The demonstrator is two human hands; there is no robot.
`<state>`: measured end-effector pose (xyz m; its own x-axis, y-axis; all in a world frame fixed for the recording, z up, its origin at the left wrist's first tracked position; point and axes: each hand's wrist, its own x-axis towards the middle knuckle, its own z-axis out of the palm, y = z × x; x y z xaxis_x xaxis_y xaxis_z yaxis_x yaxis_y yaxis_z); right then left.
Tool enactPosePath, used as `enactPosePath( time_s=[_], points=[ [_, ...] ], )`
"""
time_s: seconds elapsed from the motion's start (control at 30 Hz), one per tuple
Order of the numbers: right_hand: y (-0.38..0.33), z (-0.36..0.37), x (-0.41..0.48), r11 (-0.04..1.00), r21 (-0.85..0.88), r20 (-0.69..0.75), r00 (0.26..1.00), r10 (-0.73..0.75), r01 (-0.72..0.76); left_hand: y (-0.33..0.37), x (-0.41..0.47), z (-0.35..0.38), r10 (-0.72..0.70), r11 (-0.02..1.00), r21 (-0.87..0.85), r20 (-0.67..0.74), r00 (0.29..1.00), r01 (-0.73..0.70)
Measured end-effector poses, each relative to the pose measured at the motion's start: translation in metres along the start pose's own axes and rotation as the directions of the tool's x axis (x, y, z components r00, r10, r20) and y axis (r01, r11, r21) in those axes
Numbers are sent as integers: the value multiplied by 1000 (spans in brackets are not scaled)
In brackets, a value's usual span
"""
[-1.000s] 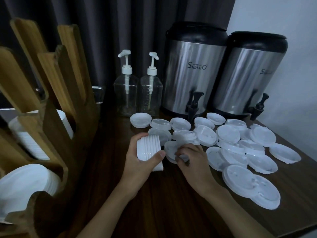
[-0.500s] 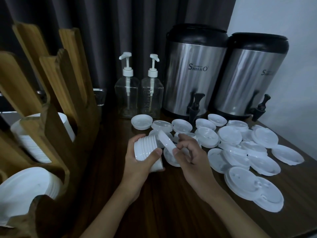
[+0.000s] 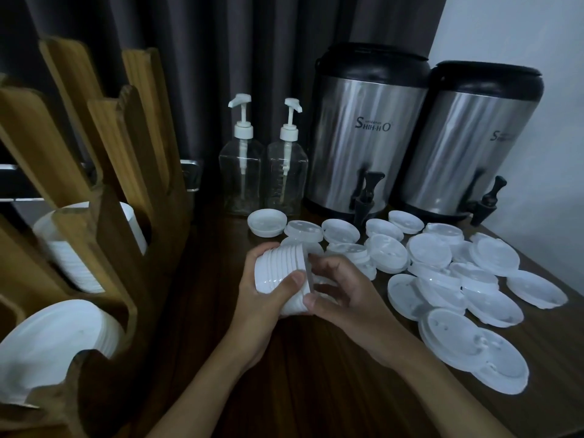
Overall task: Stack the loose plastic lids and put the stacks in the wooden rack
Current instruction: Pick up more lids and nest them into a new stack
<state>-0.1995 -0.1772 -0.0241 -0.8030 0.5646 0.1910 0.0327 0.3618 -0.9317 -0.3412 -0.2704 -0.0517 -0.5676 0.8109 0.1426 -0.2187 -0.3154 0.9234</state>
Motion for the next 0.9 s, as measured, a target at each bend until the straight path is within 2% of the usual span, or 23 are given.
enactPosePath(
  time_s=[0.3, 0.63, 0.9],
  points=[
    [2, -13, 6, 976, -205, 109, 992, -58, 80, 0, -4, 0, 32, 998, 44, 85, 996, -36],
    [-8, -19, 10, 936, -260, 230, 957, -179, 238, 2, -4, -1, 29, 1000, 2, 84, 996, -29],
    [-8, -20, 9, 924, -290, 228, 956, -186, 249, 3, -5, -2, 75, 995, 63, 92, 993, -81]
  ],
)
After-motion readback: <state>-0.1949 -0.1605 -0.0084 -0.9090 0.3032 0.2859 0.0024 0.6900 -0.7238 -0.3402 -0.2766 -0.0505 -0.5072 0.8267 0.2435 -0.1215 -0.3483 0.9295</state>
